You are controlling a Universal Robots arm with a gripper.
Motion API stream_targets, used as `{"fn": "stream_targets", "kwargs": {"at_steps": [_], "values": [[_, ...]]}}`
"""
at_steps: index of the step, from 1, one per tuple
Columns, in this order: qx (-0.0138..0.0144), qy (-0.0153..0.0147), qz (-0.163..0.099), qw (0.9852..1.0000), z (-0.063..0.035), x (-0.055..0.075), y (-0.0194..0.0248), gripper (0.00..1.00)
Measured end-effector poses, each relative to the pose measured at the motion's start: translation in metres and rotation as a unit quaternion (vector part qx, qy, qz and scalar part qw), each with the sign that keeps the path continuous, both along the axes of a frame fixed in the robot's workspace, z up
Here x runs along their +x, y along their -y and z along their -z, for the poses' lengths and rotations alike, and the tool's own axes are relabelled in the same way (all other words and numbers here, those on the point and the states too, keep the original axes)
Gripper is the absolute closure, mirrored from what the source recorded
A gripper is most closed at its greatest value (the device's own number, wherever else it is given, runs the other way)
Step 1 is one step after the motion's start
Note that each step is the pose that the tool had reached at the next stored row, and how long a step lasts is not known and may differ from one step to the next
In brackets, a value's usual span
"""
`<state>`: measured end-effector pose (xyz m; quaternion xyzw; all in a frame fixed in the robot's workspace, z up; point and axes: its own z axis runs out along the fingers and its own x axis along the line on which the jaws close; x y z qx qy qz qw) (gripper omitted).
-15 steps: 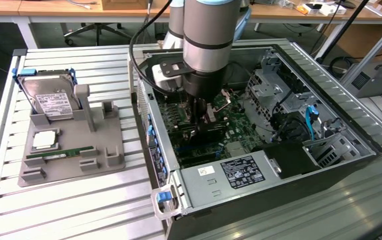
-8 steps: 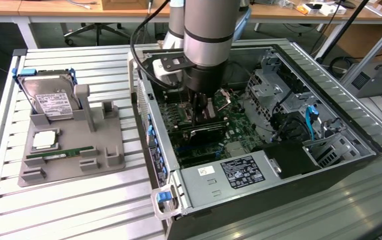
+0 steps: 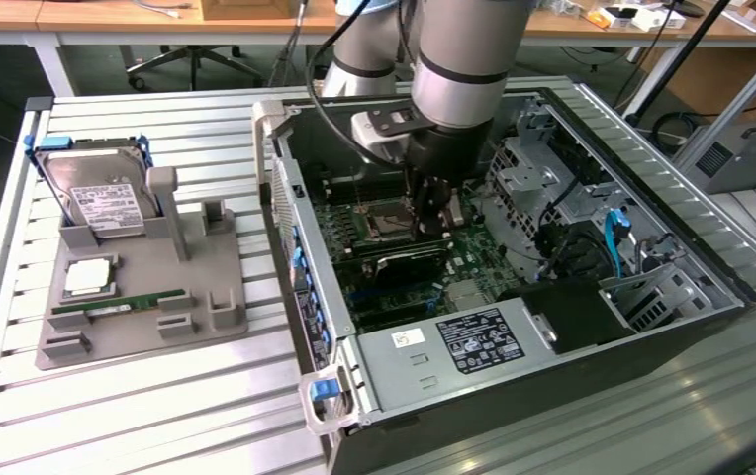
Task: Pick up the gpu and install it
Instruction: 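Insert the gpu into the slot, then press down on the gpu until it lock into place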
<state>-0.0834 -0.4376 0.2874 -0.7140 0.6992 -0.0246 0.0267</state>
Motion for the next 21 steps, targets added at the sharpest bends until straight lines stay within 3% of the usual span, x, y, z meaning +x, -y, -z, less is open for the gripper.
{"fn": "stream_targets", "kwargs": {"at_steps": [2,7,15,16,17,19,20,21], "values": [[0.003,-0.0034,-0.001,1.0,0.0,0.015,0.0,0.89],[0.0095,-0.0058,-0.002,0.9999,0.0001,0.035,0.0,0.89],[0.0095,-0.0062,-0.002,0.9999,0.0,0.035,0.0,0.89],[0.0095,-0.0177,-0.002,0.9998,0.0005,0.036,0.0,0.89],[0.0096,-0.0345,-0.002,0.9994,0.0009,0.036,0.0,0.89],[0.0096,-0.0647,-0.002,0.9979,0.0019,0.036,0.0,0.89],[0.0096,-0.0752,-0.002,0.9971,0.0024,0.036,0.0,0.89],[0.0093,-0.0754,-0.002,0.9971,0.0023,0.036,0.0001,0.89]]}}
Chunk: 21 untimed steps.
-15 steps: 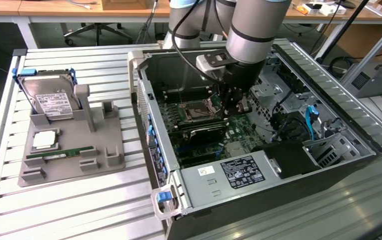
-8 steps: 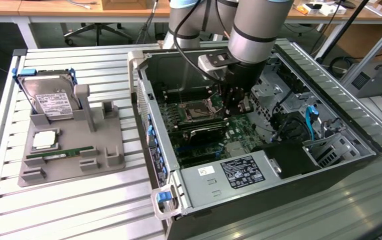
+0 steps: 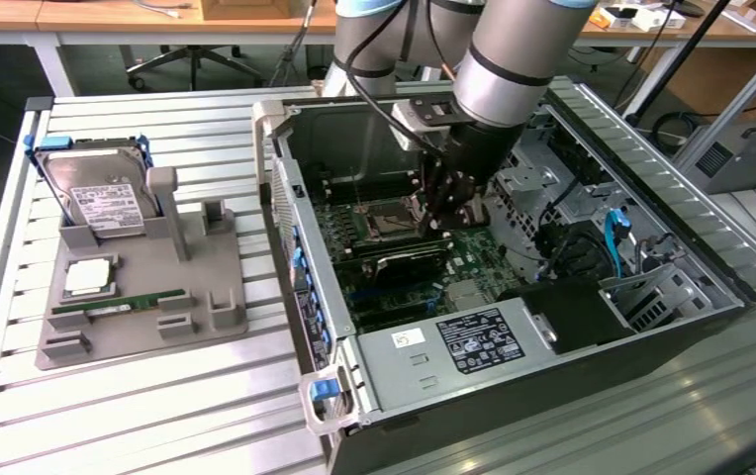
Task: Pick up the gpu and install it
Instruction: 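Press down on the gpu until it lock into place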
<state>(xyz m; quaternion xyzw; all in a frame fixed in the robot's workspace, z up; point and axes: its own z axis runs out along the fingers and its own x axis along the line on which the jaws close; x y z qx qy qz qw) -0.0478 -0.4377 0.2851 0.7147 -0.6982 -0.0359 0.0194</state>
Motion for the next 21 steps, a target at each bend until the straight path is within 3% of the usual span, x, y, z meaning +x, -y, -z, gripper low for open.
{"fn": "stream_targets", "kwargs": {"at_steps": [3,5,6,10,14,21], "values": [[0.0002,0.0005,0.0,1.0,0.0002,-0.003,0.0018,0.89],[0.0001,0.0011,0.0,1.0,0.0006,-0.009,0.0124,0.89],[-0.0004,0.0012,0.0,1.0,0.0017,-0.014,0.0141,0.89],[-0.0009,0.0012,0.0,1.0,0.0075,-0.043,0.0146,0.89],[-0.0008,0.002,0.0,1.0,0.008,-0.061,0.0147,0.89],[-0.0008,0.002,0.0,1.0,0.0103,-0.064,0.0154,0.89]]}}
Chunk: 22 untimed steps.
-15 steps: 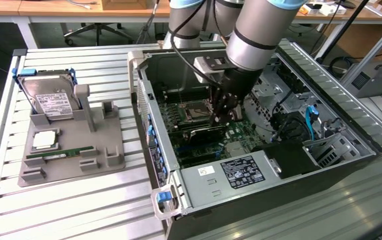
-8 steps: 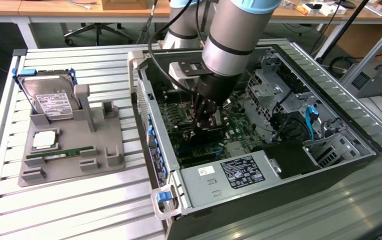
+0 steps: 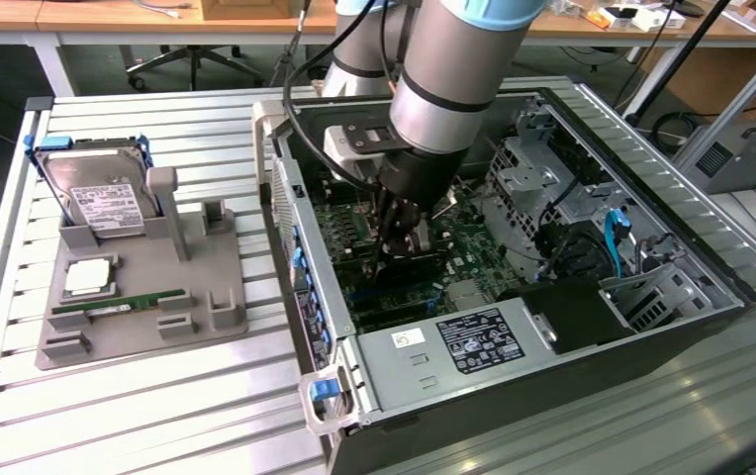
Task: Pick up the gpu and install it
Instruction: 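Press down on the gpu until it lock into place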
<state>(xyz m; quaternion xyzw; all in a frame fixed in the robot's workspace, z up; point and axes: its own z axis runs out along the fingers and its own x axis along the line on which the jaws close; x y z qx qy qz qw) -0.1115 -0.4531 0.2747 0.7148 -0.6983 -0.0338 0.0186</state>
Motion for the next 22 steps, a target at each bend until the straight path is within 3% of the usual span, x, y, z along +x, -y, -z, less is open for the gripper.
{"fn": "stream_targets", "kwargs": {"at_steps": [22], "values": [[0.0,0.0,0.0,1.0,0.0055,-0.0003,0.0019,0.89]]}}
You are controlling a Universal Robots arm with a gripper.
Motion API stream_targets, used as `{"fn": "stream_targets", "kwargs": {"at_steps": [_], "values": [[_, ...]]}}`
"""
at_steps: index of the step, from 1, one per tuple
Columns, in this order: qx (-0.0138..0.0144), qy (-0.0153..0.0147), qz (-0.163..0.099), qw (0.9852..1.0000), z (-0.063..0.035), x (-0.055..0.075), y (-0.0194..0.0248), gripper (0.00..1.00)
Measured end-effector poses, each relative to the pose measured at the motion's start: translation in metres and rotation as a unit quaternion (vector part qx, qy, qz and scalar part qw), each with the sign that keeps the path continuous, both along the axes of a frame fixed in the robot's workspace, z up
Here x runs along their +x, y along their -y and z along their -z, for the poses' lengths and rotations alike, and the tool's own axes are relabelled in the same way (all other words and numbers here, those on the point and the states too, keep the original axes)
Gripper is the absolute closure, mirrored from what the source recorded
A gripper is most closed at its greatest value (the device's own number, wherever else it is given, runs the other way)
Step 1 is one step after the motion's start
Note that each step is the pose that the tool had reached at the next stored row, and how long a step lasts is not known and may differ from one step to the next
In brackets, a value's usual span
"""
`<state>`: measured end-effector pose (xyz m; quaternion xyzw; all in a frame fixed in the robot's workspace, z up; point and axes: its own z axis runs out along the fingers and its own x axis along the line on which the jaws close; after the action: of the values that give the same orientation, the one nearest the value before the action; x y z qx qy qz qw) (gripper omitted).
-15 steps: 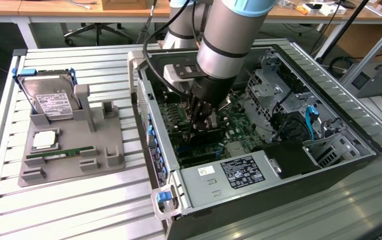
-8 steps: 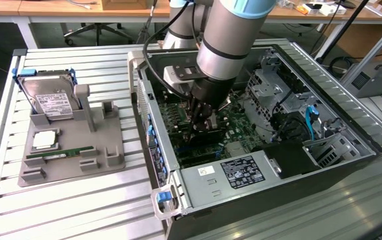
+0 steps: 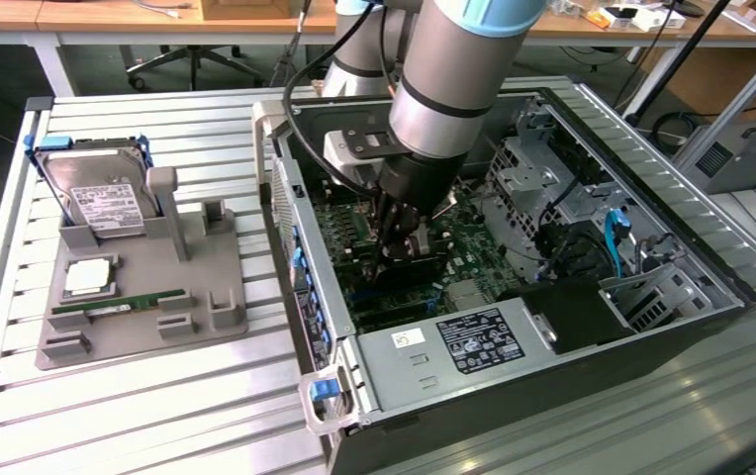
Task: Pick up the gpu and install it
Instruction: 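Press down on the gpu until it lock into place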
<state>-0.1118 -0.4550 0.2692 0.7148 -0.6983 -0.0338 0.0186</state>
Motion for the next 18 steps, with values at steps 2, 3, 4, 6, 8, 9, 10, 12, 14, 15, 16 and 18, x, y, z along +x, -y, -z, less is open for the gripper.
{"fn": "stream_targets", "kwargs": {"at_steps": [2,3,4,6,8,9,10,12,14,15,16,18], "values": [[0.001,0.0006,0.0,1.0,-0.0026,0.0,-0.0002,0.89],[0.0004,0.0004,0.0,1.0,-0.0058,0.0,-0.0001,0.89],[0.0001,0.0002,0.0,1.0,-0.0087,0.0,0.0,0.89],[0.0001,0.0003,0.0,1.0,-0.0135,0.0,0.0,0.89],[0.0001,0.0005,0.0,1.0,-0.0151,-0.001,0.0,0.89],[0.0001,0.0007,0.0,1.0,-0.0154,-0.003,0.0,0.89],[0.0001,0.0011,0.0,1.0,-0.0155,-0.005,0.0,0.89],[0.0,0.0018,0.0,1.0,-0.0157,-0.01,0.0,0.89],[0.0,0.0026,0.0,1.0,-0.0157,-0.016,0.0,0.89],[0.0,0.0028,0.0,1.0,-0.0157,-0.018,0.0,0.89],[0.0,0.0035,0.0,1.0,-0.0157,-0.024,0.0,0.89],[0.0001,0.0041,0.0,1.0,-0.0157,-0.031,0.0,0.89]]}}
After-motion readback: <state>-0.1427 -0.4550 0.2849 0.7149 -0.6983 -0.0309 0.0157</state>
